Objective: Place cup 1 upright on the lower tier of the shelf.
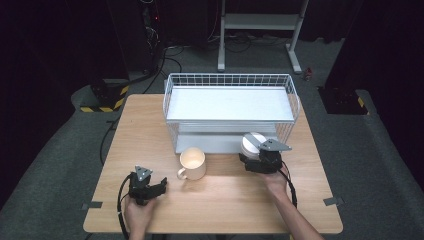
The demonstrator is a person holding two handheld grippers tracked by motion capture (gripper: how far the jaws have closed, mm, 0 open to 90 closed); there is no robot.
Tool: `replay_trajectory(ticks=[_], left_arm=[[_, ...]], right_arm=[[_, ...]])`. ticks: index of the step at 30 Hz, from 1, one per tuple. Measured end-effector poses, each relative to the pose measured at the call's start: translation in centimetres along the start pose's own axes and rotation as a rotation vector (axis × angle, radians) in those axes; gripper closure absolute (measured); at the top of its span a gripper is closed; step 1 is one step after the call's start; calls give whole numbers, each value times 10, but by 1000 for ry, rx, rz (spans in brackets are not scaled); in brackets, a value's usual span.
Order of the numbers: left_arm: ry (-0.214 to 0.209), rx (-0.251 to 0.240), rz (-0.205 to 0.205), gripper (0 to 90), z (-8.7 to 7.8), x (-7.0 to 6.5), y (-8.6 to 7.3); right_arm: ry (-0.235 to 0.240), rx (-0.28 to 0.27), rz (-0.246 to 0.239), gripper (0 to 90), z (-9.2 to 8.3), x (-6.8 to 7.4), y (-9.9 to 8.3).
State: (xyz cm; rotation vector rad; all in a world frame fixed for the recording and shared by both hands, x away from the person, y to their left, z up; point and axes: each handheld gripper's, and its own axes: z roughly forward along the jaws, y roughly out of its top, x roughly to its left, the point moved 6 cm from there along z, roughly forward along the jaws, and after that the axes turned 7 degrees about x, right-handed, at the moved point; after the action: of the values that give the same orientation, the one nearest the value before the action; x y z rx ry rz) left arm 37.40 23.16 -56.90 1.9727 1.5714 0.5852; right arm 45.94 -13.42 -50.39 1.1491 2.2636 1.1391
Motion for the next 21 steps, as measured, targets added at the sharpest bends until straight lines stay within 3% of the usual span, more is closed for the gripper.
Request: replay_trajectory(ticks=[6,8,16,21], left_arm=[[1,0,0,221,0,0,0],[2,0,0,221,0,0,0],[1,0,0,221,0,0,0],[4,-3,1,225,0,1,0]], right_arm=[[-25,4,3,188,11,-8,6],[-37,3,27,188,13,-11,6],[-95,20,77,188,24,-33,1],[-127,42,74,188,27,-45,0]])
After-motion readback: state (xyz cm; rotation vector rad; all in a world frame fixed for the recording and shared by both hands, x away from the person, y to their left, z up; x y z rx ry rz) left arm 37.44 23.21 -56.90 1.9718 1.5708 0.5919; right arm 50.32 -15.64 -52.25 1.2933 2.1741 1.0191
